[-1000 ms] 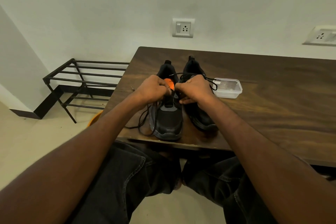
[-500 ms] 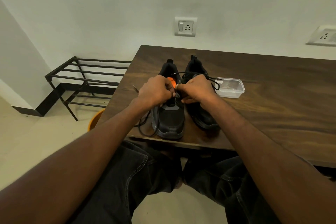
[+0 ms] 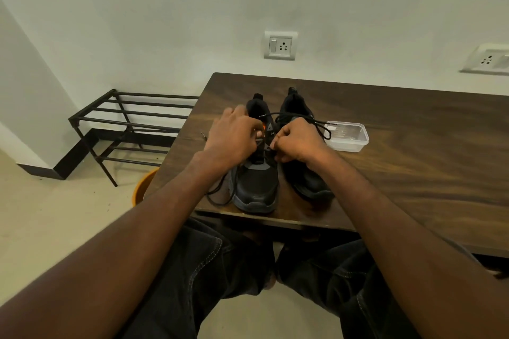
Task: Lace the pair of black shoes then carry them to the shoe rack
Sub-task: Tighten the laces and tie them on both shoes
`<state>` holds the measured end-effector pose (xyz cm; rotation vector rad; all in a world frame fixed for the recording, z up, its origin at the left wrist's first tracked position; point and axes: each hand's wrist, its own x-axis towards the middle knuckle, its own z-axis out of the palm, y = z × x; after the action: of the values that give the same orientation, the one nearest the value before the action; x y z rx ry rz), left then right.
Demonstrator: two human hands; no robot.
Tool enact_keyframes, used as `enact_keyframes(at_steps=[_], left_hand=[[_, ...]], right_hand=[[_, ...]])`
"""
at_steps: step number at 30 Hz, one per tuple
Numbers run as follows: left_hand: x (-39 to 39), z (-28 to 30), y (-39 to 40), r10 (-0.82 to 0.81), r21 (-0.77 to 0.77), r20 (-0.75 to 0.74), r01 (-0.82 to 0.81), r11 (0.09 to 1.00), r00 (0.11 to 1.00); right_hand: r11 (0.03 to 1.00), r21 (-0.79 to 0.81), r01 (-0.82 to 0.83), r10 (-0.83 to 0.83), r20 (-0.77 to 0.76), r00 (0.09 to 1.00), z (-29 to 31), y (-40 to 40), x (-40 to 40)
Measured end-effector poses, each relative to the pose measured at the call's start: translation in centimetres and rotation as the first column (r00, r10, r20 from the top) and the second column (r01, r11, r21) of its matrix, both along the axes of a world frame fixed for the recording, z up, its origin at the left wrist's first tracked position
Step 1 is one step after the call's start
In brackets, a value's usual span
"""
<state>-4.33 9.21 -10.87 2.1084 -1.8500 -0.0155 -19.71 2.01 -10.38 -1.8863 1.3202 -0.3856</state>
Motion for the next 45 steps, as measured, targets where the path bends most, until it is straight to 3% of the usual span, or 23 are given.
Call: enact_keyframes(at_steps=[2, 4, 6, 8, 9, 11, 13, 15, 17, 19, 21, 24, 26, 28, 30, 32, 35, 37, 41, 45], left_hand=[[0.3, 0.4, 0.0, 0.026, 0.032, 0.004, -0.026, 0.999, 1.000], [0.5, 0.6, -0.2, 0.014, 0.063, -0.057, -0.011, 0.998, 0.998], [0.8, 0.6, -0.2, 0.001, 0.062, -0.083, 0.004, 0.998, 0.997], [1.2, 0.5, -0.4, -0.013, 0.084, -0.133, 0.025, 0.996, 0.991], [1.3, 0.4, -0.5, -0.020, 0.103, -0.151, 0.036, 0.994, 0.988], [1.5, 0.5, -0.6, -0.028, 0.127, -0.175, 0.051, 0.991, 0.984], [1.7, 0.4, -0.8, -0.035, 0.132, -0.186, 0.060, 0.989, 0.982], [1.6, 0.3, -0.9, -0.038, 0.139, -0.183, 0.064, 0.988, 0.982], [1.7, 0.3, -0.9, -0.035, 0.131, -0.175, 0.058, 0.990, 0.984], [1.8, 0.2, -0.8, -0.040, 0.123, -0.172, 0.062, 0.991, 0.984], [1.8, 0.3, -0.7, -0.045, 0.132, -0.182, 0.070, 0.989, 0.982], [2.1, 0.5, -0.7, -0.051, 0.131, -0.212, 0.080, 0.988, 0.976], [2.2, 0.5, -0.6, -0.060, 0.130, -0.223, 0.091, 0.987, 0.973], [2.3, 0.5, -0.6, -0.069, 0.127, -0.230, 0.101, 0.987, 0.971], [2.2, 0.6, -0.6, -0.076, 0.125, -0.231, 0.107, 0.986, 0.970], [2.2, 0.6, -0.6, -0.077, 0.132, -0.233, 0.110, 0.985, 0.969], [2.2, 0.5, -0.7, -0.082, 0.136, -0.219, 0.114, 0.984, 0.972], [2.3, 0.4, -0.6, -0.086, 0.137, -0.229, 0.120, 0.983, 0.970], [2.4, 0.4, -0.6, -0.113, 0.142, -0.249, 0.152, 0.978, 0.962], [2.4, 0.7, -0.4, -0.125, 0.157, -0.334, 0.186, 0.970, 0.934]], right_hand=[[0.999, 0.019, 0.033, -0.032, -0.011, 0.999, 0.7, -0.3, -0.7], [0.975, -0.044, 0.219, -0.215, 0.076, 0.974, 1.8, -1.3, -2.2], [0.830, -0.304, 0.468, -0.447, 0.140, 0.883, 3.4, -2.4, -4.2], [0.668, -0.542, 0.510, -0.524, 0.145, 0.840, 4.4, -2.6, -6.0], [0.654, -0.595, 0.466, -0.491, 0.135, 0.861, 4.6, -2.3, -6.4], [0.732, -0.606, 0.310, -0.341, 0.068, 0.938, 4.2, -1.4, -5.7], [0.855, -0.512, 0.078, -0.137, -0.079, 0.987, 3.0, 0.0, -3.7], [0.927, -0.353, -0.125, 0.043, -0.231, 0.972, 1.5, 1.0, -1.4], [0.934, -0.275, -0.228, 0.134, -0.321, 0.938, 0.7, 1.6, 0.3], [0.930, -0.271, -0.248, 0.161, -0.308, 0.938, 0.4, 1.6, 0.7], [0.927, -0.335, -0.170, 0.083, -0.259, 0.962, 0.5, 1.1, 0.1], [0.809, -0.530, 0.255, -0.300, 0.000, 0.954, 1.8, -0.4, -2.3], [0.683, -0.614, 0.396, -0.416, 0.119, 0.902, 3.1, -1.2, -4.1], [0.670, -0.675, 0.310, -0.356, 0.074, 0.932, 3.6, -1.4, -4.7], [0.739, -0.660, 0.135, -0.214, -0.040, 0.976, 3.1, -0.3, -3.7], [0.819, -0.570, -0.059, -0.058, -0.186, 0.981, 1.9, 1.2, -1.9], [0.881, -0.393, -0.265, 0.100, -0.393, 0.914, 0.1, 2.3, 0.1], [0.903, -0.357, -0.240, 0.096, -0.377, 0.921, -0.1, 1.9, 0.0], [0.882, -0.470, 0.020, -0.144, -0.229, 0.963, 1.2, 0.5, -2.0], [0.880, -0.466, -0.093, -0.036, -0.261, 0.965, 1.3, 0.9, -1.9]])
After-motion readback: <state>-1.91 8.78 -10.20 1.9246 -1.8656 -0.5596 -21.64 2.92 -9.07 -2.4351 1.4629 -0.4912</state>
